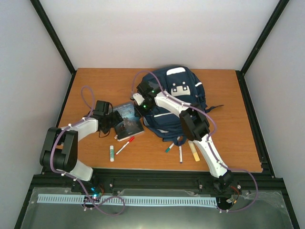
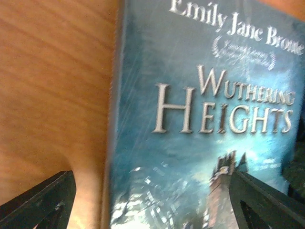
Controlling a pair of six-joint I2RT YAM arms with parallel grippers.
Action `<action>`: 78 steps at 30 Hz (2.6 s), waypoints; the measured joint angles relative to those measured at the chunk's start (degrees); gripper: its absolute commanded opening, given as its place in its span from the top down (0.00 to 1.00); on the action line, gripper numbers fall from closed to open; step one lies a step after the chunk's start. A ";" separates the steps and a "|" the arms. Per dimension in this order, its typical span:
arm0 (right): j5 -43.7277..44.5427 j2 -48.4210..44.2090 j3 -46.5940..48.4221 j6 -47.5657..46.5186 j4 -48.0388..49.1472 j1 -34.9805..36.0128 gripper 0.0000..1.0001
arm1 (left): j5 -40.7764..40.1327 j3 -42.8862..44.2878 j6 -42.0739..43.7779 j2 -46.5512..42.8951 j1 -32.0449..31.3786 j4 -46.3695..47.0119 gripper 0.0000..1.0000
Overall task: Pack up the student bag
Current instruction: Pick up the book from the center of the board.
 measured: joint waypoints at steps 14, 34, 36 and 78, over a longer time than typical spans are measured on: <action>-4.59 1.99 2.01 0.02 -0.59 -1.75 0.74 | 11.87 -7.04 -0.04 3.28 3.76 25.38 0.21; -6.78 2.69 3.54 0.04 -0.52 -2.86 0.70 | 17.09 -7.72 -6.14 -7.67 3.39 18.05 0.24; -6.60 2.69 3.54 0.04 -0.44 -2.86 0.70 | 17.57 -8.35 -7.56 -6.75 3.39 19.69 0.24; -7.04 1.75 2.62 0.33 1.14 -4.37 0.69 | 21.03 -0.87 -13.09 -1.97 2.19 17.42 0.84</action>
